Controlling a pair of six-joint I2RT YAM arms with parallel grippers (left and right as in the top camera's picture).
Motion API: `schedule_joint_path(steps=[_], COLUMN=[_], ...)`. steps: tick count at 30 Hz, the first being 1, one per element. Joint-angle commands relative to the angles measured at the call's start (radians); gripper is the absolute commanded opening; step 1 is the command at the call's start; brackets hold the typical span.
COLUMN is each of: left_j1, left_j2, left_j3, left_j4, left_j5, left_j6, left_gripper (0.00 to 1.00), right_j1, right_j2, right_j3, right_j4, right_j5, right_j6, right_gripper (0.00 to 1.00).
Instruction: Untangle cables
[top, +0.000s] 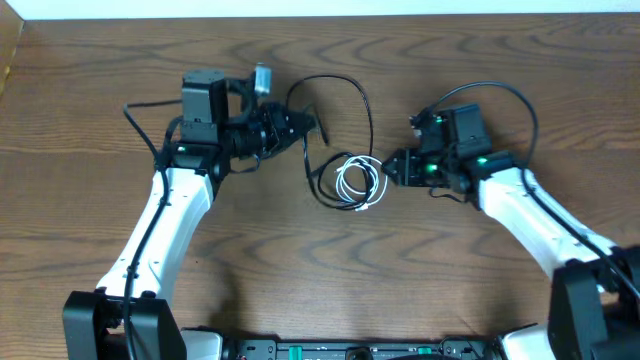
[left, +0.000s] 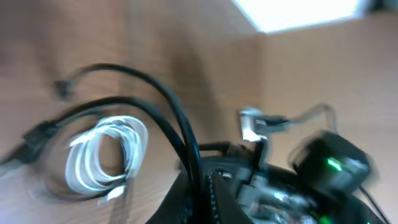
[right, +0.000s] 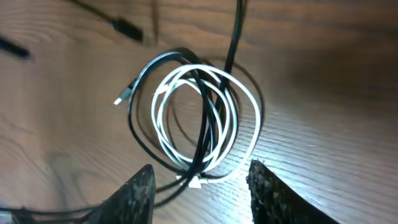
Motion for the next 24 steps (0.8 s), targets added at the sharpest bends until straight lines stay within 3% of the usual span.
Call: schedule_joint_path(steps=[1,5,12,14,16,24], left_j1=[0.006,0.006,0.005,0.005,0.005,0.005], left_j2=[-0.019,-0.019,-0.018,-0.019,-0.019,-0.071], left_j3=[0.009,0.009,0.009,0.009,0.009,0.010], left_j4=[-0.216,-0.413,-0.562,-0.565,-0.554,-0.540], left_j5=[-0.385,-0.576,-0.650,-0.651,-0.651,-0.650], left_j6=[0.033,0.052,0.066,0.078,0.089,0.105], left_gripper=[0.08,0.08,0.08,0.34,0.46,0.48], right_j1=[0.037,0.056,0.106,0.136,0.154,0.249], right_j2=[0.065,0.089,0.119,0.152,0.171,0.272], right_j3=[-0.004,-0.004,-0.004,-0.004,-0.004,-0.004], right_j4=[0.060,0.146,0.243,0.264,0.280,0.356], right_j5=[0.026,0.026,0.052,0.051,0.051,0.106], right_j6=[0.111,0.120,0.141,0.159,0.174,0.225], right_gripper=[0.42,0.43,0.44,0.43,0.43,0.37])
